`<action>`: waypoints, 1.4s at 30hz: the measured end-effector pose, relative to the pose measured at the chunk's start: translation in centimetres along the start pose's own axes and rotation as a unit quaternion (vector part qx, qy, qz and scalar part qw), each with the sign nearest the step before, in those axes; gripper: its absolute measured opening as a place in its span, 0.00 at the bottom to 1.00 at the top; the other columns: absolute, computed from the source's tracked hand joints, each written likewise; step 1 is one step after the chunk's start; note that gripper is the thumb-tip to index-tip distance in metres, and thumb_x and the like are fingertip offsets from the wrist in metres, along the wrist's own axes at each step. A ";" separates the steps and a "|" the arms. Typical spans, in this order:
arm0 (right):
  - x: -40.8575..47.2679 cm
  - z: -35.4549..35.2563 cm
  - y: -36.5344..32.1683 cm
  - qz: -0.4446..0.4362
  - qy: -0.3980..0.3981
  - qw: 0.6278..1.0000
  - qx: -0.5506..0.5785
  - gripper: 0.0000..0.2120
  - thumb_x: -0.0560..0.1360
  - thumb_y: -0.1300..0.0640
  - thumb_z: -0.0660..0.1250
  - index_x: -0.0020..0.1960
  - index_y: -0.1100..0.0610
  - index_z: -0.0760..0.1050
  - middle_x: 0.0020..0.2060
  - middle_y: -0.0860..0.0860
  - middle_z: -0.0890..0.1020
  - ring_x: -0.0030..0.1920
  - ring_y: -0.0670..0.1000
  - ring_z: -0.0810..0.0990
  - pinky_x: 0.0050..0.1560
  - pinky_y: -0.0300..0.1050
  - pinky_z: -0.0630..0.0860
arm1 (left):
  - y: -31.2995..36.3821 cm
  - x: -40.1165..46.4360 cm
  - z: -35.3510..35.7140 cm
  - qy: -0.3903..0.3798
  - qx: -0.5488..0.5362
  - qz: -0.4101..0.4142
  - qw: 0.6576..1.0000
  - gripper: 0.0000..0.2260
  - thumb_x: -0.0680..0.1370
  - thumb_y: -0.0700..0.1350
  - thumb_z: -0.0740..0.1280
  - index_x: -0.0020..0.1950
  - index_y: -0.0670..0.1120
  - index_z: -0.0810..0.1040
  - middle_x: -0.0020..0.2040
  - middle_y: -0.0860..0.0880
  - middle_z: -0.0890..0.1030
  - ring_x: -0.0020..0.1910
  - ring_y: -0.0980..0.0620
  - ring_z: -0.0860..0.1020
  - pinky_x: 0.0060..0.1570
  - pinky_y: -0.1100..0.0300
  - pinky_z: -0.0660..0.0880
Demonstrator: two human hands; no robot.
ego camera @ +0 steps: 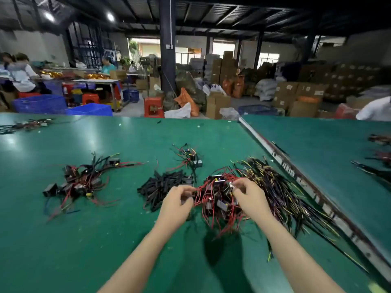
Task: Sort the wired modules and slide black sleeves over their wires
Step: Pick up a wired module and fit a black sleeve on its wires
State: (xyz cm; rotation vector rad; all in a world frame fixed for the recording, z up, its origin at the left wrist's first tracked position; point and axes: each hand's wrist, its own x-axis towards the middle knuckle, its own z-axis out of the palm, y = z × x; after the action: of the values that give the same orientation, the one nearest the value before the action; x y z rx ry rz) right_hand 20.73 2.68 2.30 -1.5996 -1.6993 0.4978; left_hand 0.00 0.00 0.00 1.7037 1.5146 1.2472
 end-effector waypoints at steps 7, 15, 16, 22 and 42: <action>1.6 0.1 -1.1 0.156 -0.107 0.954 0.235 0.07 0.79 0.61 0.60 0.55 0.56 0.74 0.43 0.52 0.82 0.29 0.45 0.77 0.21 0.33 0.67 | -2.5 1.8 0.9 0.021 -0.055 -0.050 0.997 0.13 0.76 0.35 0.64 0.49 0.54 0.77 0.48 0.51 0.80 0.45 0.58 0.77 0.45 0.68 0.73; 0.7 4.1 -1.8 0.114 -0.283 0.948 0.095 0.09 0.81 0.60 0.54 0.59 0.53 0.68 0.43 0.53 0.80 0.29 0.47 0.80 0.23 0.39 0.73 | -4.1 2.8 1.9 0.061 -0.134 -0.113 0.983 0.15 0.75 0.34 0.64 0.45 0.55 0.79 0.41 0.55 0.81 0.38 0.63 0.78 0.36 0.71 0.73; 0.7 4.4 -1.6 0.105 -0.285 0.950 0.077 0.09 0.81 0.59 0.54 0.59 0.54 0.68 0.42 0.52 0.80 0.29 0.47 0.80 0.23 0.39 0.72 | -3.8 2.8 1.9 0.062 -0.137 -0.113 0.982 0.14 0.75 0.35 0.64 0.45 0.55 0.79 0.41 0.56 0.81 0.38 0.63 0.78 0.36 0.72 0.73; 0.5 3.5 -2.2 0.074 -0.290 0.948 0.113 0.05 0.80 0.57 0.59 0.54 0.52 0.72 0.38 0.50 0.82 0.27 0.46 0.79 0.21 0.37 0.68 | -2.7 2.4 2.3 0.059 -0.182 -0.122 0.974 0.12 0.76 0.36 0.65 0.46 0.53 0.79 0.40 0.56 0.82 0.37 0.62 0.79 0.32 0.72 0.71; 10.2 0.4 -1.0 -0.070 -0.182 0.909 -0.368 0.16 0.72 0.50 0.70 0.58 0.42 0.72 0.43 0.42 0.81 0.54 0.50 0.76 0.54 0.53 0.59 | -2.4 4.9 1.0 0.059 -0.219 -0.157 0.961 0.08 0.77 0.38 0.65 0.47 0.52 0.78 0.43 0.51 0.82 0.37 0.60 0.79 0.32 0.70 0.71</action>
State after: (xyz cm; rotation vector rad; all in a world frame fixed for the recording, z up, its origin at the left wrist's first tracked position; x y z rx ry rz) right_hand 20.25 12.48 5.33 -1.9500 -2.4648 0.0630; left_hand -0.49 5.45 -1.08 1.0777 1.3766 1.4006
